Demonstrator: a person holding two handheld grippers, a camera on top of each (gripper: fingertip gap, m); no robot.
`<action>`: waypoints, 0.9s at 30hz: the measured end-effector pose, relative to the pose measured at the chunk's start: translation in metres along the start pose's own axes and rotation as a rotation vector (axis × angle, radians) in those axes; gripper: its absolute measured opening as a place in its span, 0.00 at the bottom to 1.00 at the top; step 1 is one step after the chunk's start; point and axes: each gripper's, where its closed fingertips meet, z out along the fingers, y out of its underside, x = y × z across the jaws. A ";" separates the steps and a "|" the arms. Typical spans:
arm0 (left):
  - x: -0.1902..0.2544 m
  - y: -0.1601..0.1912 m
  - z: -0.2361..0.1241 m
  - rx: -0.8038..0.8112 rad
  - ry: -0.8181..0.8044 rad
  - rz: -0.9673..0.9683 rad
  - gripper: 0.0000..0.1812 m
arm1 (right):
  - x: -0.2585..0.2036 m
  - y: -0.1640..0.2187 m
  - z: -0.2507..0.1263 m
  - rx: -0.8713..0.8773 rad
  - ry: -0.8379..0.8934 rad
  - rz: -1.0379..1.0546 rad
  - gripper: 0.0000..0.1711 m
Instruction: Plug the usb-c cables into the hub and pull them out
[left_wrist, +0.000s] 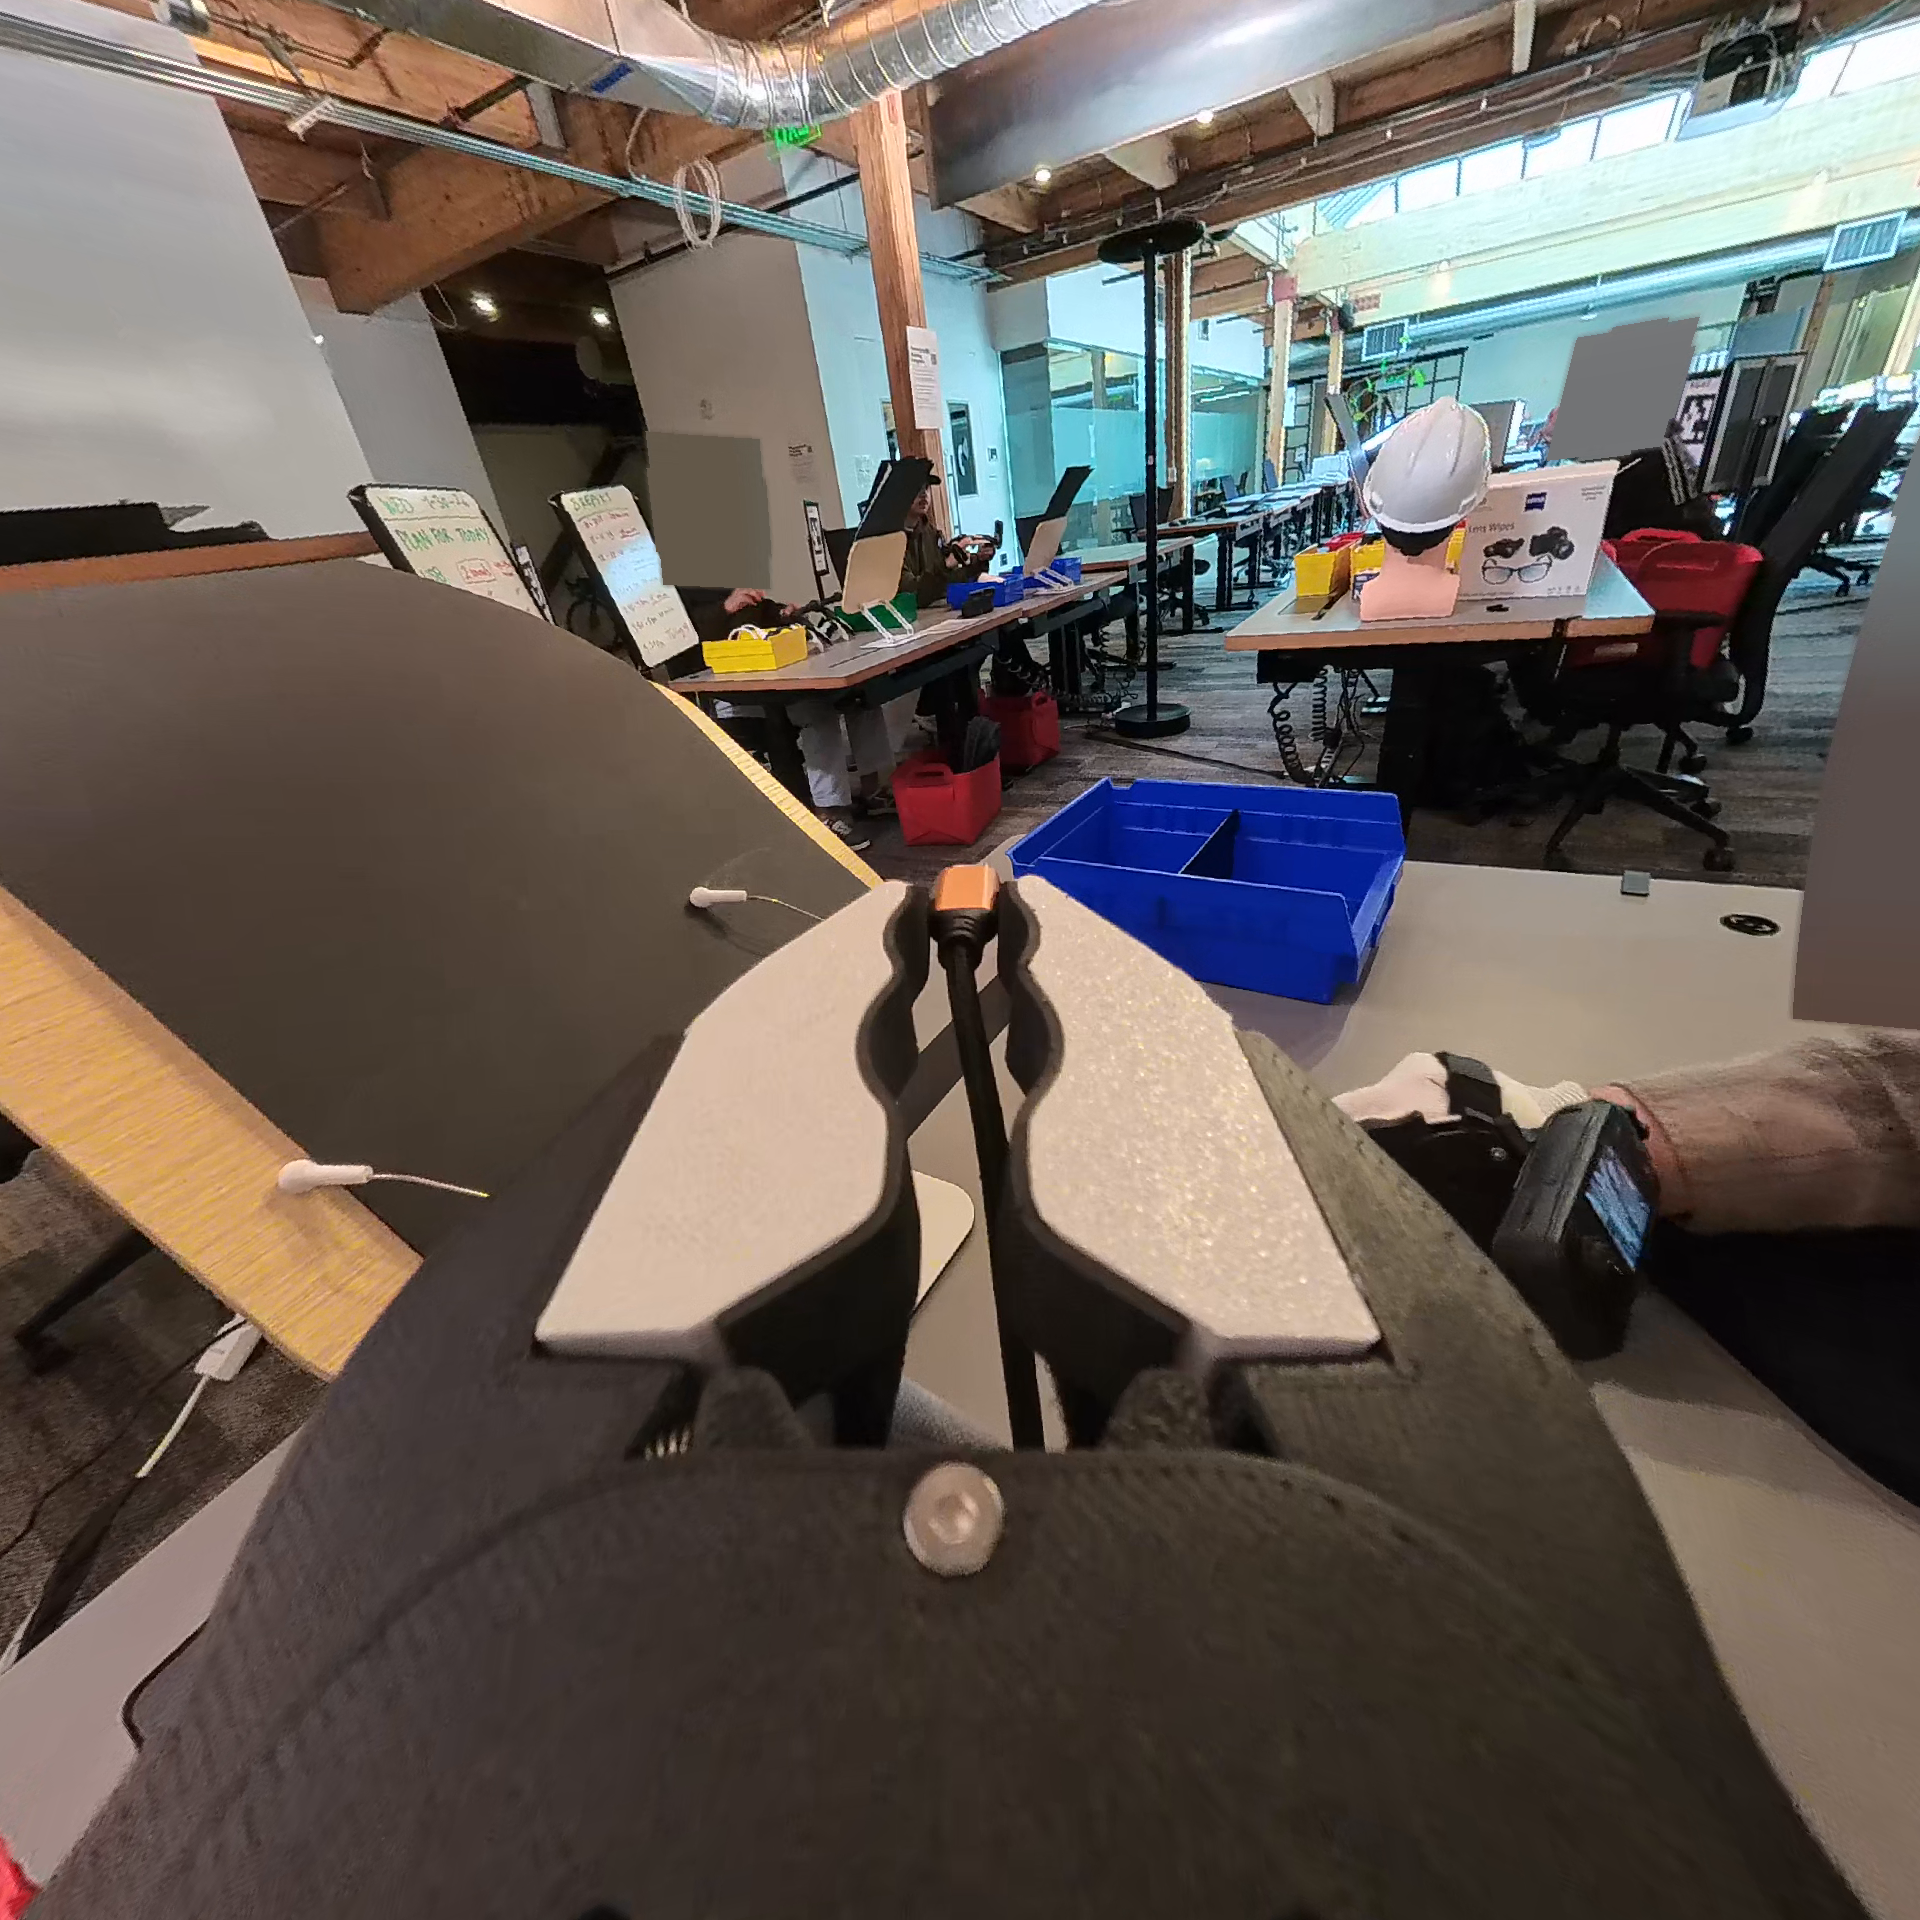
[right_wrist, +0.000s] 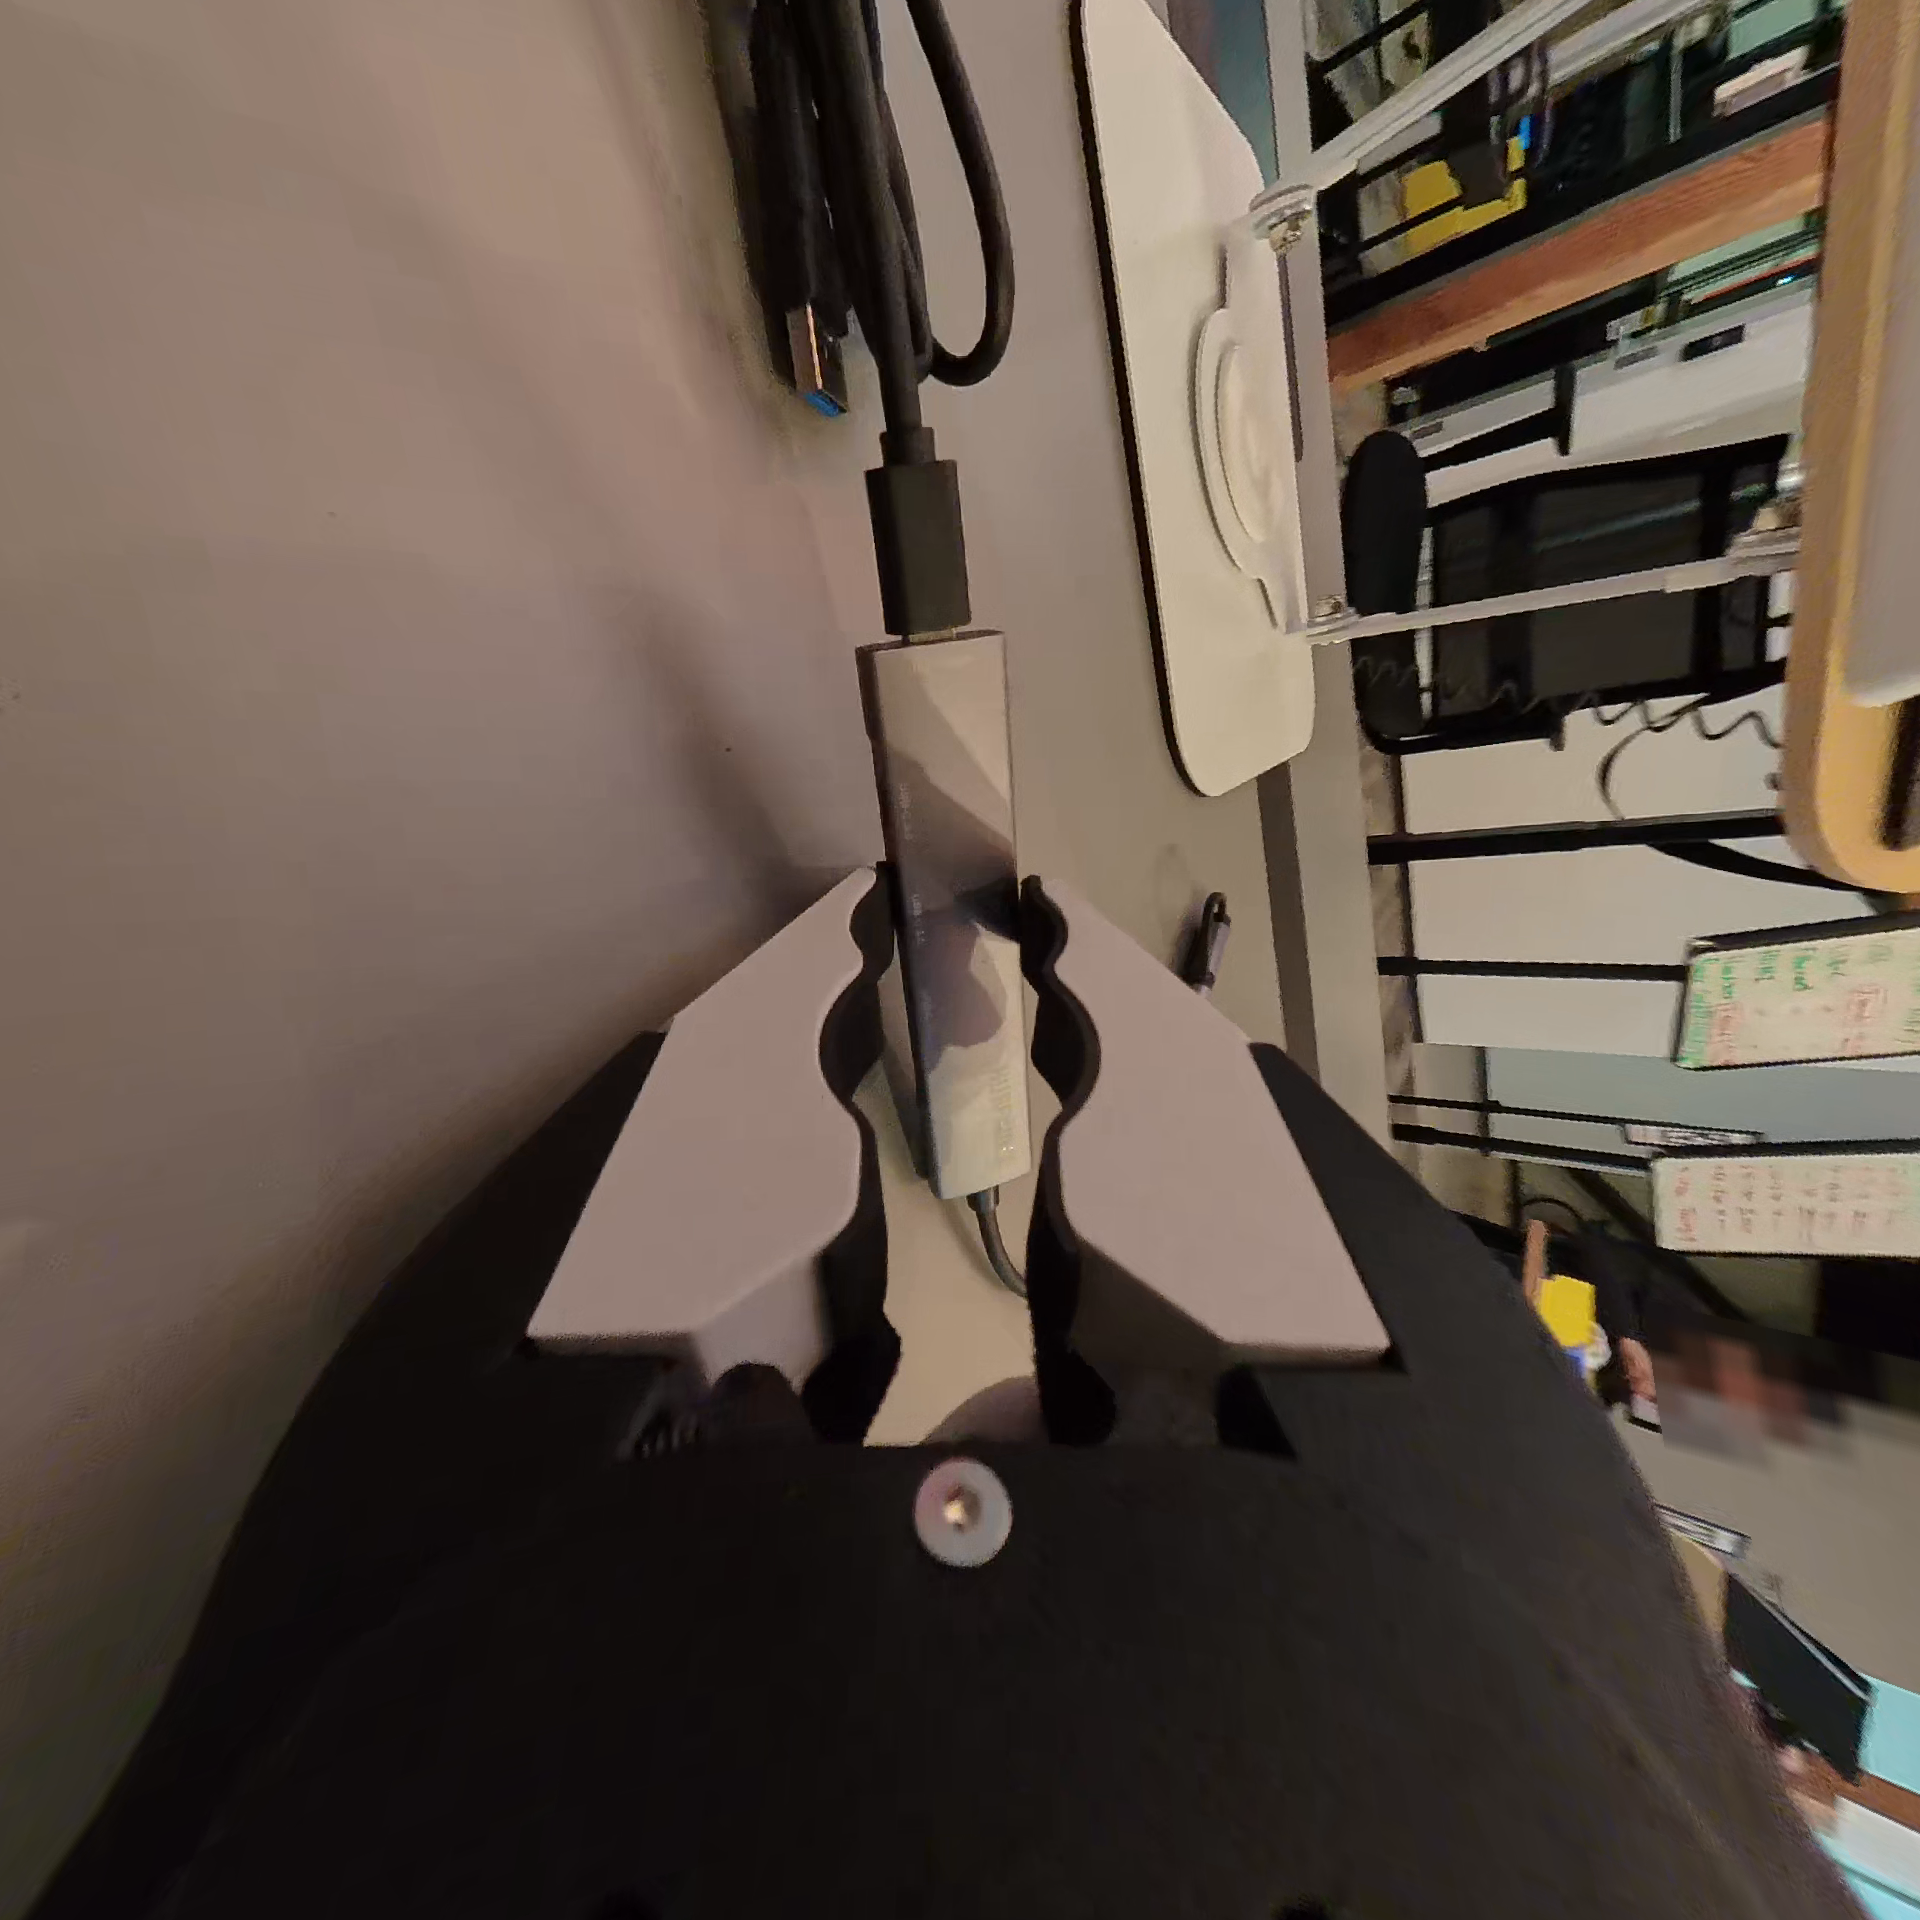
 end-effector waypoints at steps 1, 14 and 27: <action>0.000 0.001 0.001 -0.001 0.001 -0.002 0.07 | 0.000 0.000 0.002 0.003 -0.030 0.019 0.12; 0.003 0.004 0.004 -0.008 0.021 -0.003 0.07 | -0.011 -0.015 0.014 0.088 -0.594 0.333 0.15; 0.005 0.009 0.008 -0.020 0.034 0.007 0.07 | 0.025 -0.039 0.008 0.165 -0.722 0.718 0.12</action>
